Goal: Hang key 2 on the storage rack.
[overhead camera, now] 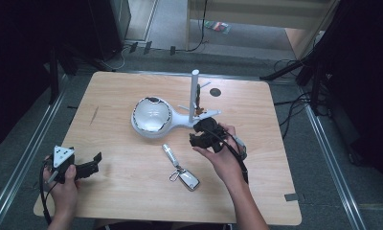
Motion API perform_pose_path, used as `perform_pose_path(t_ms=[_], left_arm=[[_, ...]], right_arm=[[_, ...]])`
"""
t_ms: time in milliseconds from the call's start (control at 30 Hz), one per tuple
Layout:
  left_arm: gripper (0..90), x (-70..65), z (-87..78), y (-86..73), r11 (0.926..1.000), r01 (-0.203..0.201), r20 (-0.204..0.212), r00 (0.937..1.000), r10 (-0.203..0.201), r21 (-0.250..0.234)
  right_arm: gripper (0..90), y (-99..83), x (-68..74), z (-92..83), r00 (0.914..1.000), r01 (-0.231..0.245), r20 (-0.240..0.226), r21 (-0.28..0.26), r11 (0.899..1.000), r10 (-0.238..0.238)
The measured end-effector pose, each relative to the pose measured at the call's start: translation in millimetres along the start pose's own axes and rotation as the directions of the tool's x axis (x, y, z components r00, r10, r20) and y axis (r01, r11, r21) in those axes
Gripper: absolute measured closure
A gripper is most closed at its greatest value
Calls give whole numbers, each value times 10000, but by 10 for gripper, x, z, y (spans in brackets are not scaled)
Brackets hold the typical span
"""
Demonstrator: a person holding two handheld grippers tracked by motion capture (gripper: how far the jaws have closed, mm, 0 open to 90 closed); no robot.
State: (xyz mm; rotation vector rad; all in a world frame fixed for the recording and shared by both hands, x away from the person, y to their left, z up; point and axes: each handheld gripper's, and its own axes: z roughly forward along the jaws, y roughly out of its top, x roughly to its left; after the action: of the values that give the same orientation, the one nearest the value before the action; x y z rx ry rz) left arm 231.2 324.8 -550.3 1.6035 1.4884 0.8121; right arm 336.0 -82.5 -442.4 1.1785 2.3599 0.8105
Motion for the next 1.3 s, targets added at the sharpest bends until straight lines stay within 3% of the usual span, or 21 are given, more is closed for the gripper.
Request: perform_pose_path(t_ms=[167, 1300], left_arm=[[0, -1, 0, 0, 10000, -24, 7, 10000, 24, -5], [0, 2, 2, 1, 10000, 1, 17, 10000, -1, 11]], right_arm=[[466, -3, 58, 14, 9996, -102, -243, 211, 9997, 107], [482, -46, 456, 227, 9949, 785, -729, 1287, 9886, -695]])
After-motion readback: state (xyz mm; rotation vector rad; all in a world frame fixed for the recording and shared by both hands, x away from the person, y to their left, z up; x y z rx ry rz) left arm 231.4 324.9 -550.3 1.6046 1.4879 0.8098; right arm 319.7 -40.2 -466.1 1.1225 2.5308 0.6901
